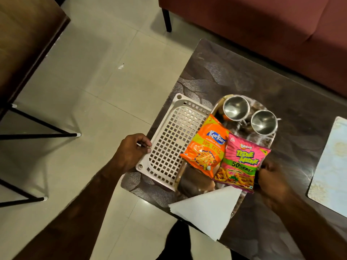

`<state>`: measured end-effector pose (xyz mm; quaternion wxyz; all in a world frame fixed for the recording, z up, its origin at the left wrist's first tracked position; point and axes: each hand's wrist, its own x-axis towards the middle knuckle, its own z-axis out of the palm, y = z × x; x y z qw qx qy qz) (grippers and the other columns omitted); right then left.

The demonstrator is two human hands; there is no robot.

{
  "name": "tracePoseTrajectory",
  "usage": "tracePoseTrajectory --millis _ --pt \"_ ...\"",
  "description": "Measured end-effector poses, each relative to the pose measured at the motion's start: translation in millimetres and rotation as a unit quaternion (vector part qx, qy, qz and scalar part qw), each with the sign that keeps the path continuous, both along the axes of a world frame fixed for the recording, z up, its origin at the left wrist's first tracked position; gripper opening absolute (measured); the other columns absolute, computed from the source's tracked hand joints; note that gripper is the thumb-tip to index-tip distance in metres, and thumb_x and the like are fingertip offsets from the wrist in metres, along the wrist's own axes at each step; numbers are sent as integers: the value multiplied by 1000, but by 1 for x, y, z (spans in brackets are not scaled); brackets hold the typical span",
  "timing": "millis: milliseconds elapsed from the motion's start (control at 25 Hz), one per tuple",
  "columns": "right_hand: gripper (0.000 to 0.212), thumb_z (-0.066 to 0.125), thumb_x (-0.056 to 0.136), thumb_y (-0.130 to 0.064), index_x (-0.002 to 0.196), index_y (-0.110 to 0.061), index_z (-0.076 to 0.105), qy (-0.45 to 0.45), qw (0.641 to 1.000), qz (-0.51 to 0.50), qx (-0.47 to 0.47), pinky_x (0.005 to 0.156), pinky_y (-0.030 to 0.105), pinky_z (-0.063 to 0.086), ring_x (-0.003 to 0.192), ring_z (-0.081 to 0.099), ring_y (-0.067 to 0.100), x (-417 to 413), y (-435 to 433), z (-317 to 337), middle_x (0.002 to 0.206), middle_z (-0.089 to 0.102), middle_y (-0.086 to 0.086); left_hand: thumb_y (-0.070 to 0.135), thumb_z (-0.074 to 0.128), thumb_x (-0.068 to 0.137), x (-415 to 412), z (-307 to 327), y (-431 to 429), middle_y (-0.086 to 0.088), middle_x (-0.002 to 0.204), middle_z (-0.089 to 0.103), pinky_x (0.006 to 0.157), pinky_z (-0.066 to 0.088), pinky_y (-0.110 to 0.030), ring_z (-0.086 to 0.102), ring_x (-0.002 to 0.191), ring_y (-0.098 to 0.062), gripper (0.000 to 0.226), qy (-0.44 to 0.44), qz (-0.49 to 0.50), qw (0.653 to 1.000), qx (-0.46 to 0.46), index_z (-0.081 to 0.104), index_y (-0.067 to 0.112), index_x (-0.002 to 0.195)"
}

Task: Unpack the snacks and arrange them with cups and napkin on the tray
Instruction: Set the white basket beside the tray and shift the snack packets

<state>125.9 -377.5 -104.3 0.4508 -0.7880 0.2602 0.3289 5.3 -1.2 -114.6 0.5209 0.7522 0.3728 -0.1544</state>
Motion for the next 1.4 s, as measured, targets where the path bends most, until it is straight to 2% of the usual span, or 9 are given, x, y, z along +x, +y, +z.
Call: tracePoseTrajectory --millis 240,520,680,800,920,960,1040,1160,1400 --pt "35 43 84 18 93 1 71 7 999 -16 -39 72 84 48 87 69 62 -5 -53 -6 97 71 40 1 76 82 0 1 -1 -6 92 71 86 59 -50 70 87 -34 24 13 -4 999 42 68 23 77" --pt "25 51 85 13 95 5 72 28 997 -10 -72 70 68 60 79 75 50 -9 -59 -27 92 74 35 5 75 83 -1 1 -1 -3 90 72 81 61 -44 71 85 -27 19 38 4 997 72 69 23 79" --pt "35 50 90 15 111 -1 73 39 999 -12 -27 78 63 62 83 78 42 -7 -50 -31 100 78 24 9 76 84 3 1 -7 0 83 71 61 54 -29 68 75 -23 20 53 -6 991 119 68 26 76" --pt "29 50 90 9 97 -4 75 10 998 29 -49 77 58 63 84 76 45 -3 -43 -32 88 77 21 7 75 84 8 3 -12 3 83 70 48 51 -23 66 72 -17 25 63 -25 986 153 66 28 75" --pt "28 54 73 -10 91 -10 76 -13 989 113 -91 76 58 62 79 76 41 2 -40 -27 81 78 14 5 70 87 11 6 -18 4 88 66 36 49 -20 65 76 -20 21 73 -43 983 164 67 24 79" --pt "35 54 68 -16 94 -12 76 -14 985 139 -99 77 59 62 78 76 39 4 -41 -28 82 79 13 5 69 88 12 7 -22 0 93 65 39 54 -27 66 79 -25 16 80 -46 981 172 68 21 83" --pt "41 53 63 -22 95 -15 77 -13 979 169 -115 77 57 62 78 76 36 6 -44 -30 81 79 11 8 69 87 13 12 -30 -11 107 62 64 61 -45 64 92 -35 8 80 -85 957 266 71 14 91" --pt "28 56 60 -27 80 -27 76 -12 971 189 -148 72 51 65 66 77 27 11 -47 -27 65 77 5 6 65 84 15 22 -51 -12 105 60 88 51 -46 57 102 -35 14 5 -134 921 366 69 14 94" --pt "6 68 76 -20 72 -19 74 31 967 209 -140 74 48 65 60 78 25 22 -52 -14 63 77 4 7 61 88 51 23 -126 -1 94 64 82 56 -43 63 87 -18 13 -84 -168 971 151 66 11 99"
